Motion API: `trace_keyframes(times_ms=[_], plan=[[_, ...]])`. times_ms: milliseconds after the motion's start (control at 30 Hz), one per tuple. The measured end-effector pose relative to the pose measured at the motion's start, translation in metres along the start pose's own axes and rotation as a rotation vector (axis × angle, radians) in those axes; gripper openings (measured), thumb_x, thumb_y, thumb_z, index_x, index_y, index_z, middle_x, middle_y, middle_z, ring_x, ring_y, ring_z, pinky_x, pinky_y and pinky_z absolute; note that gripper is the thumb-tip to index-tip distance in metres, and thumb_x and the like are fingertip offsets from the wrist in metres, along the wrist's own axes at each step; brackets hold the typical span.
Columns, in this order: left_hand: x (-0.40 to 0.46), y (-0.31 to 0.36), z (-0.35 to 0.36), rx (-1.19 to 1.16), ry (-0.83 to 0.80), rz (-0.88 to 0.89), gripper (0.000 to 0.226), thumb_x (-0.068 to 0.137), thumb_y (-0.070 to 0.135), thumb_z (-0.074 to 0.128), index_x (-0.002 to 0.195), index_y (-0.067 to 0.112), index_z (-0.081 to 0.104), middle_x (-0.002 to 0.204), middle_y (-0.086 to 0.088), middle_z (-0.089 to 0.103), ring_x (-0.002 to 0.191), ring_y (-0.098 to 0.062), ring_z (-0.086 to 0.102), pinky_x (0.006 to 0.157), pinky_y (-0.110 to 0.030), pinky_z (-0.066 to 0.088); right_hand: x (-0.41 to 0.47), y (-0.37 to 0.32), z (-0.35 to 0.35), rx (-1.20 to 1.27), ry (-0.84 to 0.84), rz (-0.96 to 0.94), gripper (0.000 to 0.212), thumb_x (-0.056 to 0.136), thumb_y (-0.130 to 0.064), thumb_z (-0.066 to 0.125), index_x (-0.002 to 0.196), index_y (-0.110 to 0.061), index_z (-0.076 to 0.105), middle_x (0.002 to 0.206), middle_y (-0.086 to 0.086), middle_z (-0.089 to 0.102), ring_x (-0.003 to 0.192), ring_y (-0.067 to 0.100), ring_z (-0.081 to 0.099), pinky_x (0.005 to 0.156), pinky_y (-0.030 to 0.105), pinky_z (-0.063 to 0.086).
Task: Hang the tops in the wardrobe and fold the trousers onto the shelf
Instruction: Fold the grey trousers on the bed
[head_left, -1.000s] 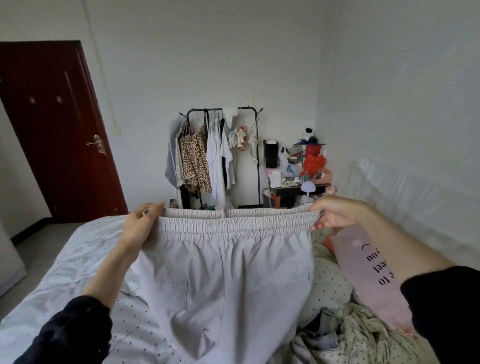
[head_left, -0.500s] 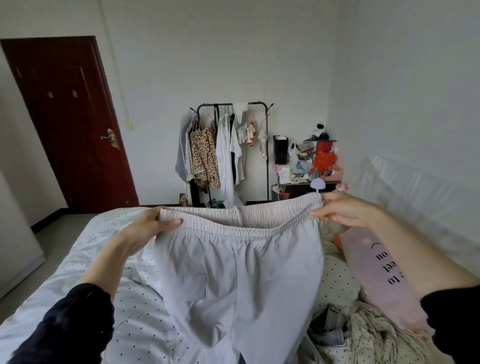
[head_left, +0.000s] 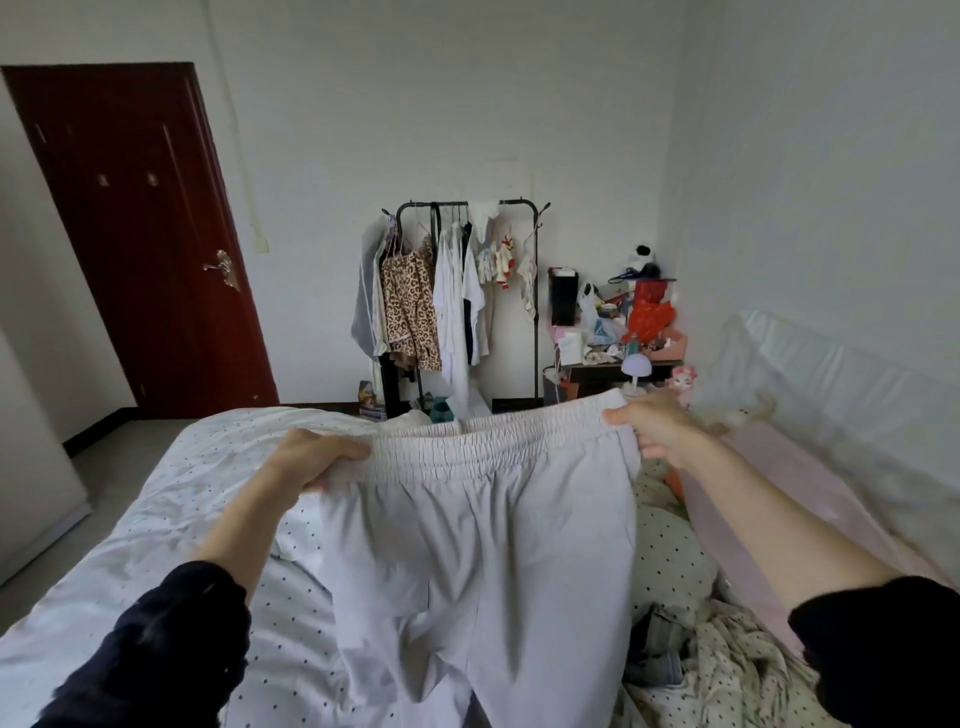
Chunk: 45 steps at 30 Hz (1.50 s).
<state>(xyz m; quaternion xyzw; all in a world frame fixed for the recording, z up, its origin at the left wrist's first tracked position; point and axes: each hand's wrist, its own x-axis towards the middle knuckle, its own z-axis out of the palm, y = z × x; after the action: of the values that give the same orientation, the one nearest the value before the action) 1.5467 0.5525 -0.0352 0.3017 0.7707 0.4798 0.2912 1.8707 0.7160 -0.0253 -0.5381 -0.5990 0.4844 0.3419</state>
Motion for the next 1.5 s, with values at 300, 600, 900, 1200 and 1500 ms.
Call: trace_keyframes(times_ms=[300, 600, 900, 1200, 1500], plan=[[-0.027, 0.023, 0.050, -0.158, -0.257, -0.071, 0.015, 0.083, 0.014, 0.064, 0.095, 0.007, 0.060, 0.067, -0.006, 0.067, 0.055, -0.020, 0.069, 0.057, -0.023, 0.052, -0.038, -0.012, 0.078, -0.070, -0.226, -0.160, 0.004, 0.088, -0.013, 0.059, 0.090, -0.011, 0.057, 0.096, 0.012, 0.066, 0.087, 0.024, 0.066, 0.079, 0.040, 0.058], [-0.039, 0.045, 0.070, -0.239, -0.317, -0.017, 0.012, 0.084, 0.018, 0.066, 0.092, 0.009, 0.062, 0.065, -0.005, 0.071, 0.060, -0.016, 0.070, 0.053, -0.019, 0.048, -0.055, -0.013, 0.096, -0.213, -0.476, -0.423, 0.022, 0.089, -0.025, 0.062, 0.109, -0.020, 0.056, 0.112, 0.000, 0.063, 0.105, 0.013, 0.059, 0.090, 0.027, 0.043], [-0.047, 0.051, 0.069, -0.128, -0.243, 0.313, 0.017, 0.086, 0.025, 0.067, 0.087, 0.008, 0.069, 0.081, -0.003, 0.067, 0.071, -0.008, 0.059, 0.065, -0.013, 0.042, -0.039, -0.003, 0.072, -0.041, -0.168, -0.450, 0.024, 0.092, -0.004, 0.055, 0.116, -0.004, 0.057, 0.111, 0.008, 0.065, 0.100, 0.020, 0.063, 0.086, 0.031, 0.051], [-0.036, 0.041, 0.065, -0.223, -0.478, 0.416, 0.059, 0.069, 0.028, 0.077, 0.122, 0.022, 0.053, 0.119, 0.007, 0.064, 0.108, -0.006, 0.061, 0.077, -0.016, 0.048, -0.028, -0.064, 0.029, 0.386, -0.324, -0.412, 0.021, 0.093, -0.001, 0.050, 0.107, -0.013, 0.060, 0.102, 0.001, 0.067, 0.092, 0.012, 0.065, 0.087, 0.031, 0.052], [-0.039, 0.216, 0.043, -0.316, -0.111, 0.671, 0.022, 0.076, 0.013, 0.076, 0.097, 0.012, 0.068, 0.088, 0.005, 0.069, 0.074, -0.004, 0.064, 0.057, -0.010, 0.049, -0.020, -0.188, -0.030, 0.302, -0.062, -0.625, 0.008, 0.093, -0.016, 0.057, 0.093, -0.022, 0.063, 0.090, -0.001, 0.067, 0.081, 0.017, 0.063, 0.080, 0.032, 0.050]])
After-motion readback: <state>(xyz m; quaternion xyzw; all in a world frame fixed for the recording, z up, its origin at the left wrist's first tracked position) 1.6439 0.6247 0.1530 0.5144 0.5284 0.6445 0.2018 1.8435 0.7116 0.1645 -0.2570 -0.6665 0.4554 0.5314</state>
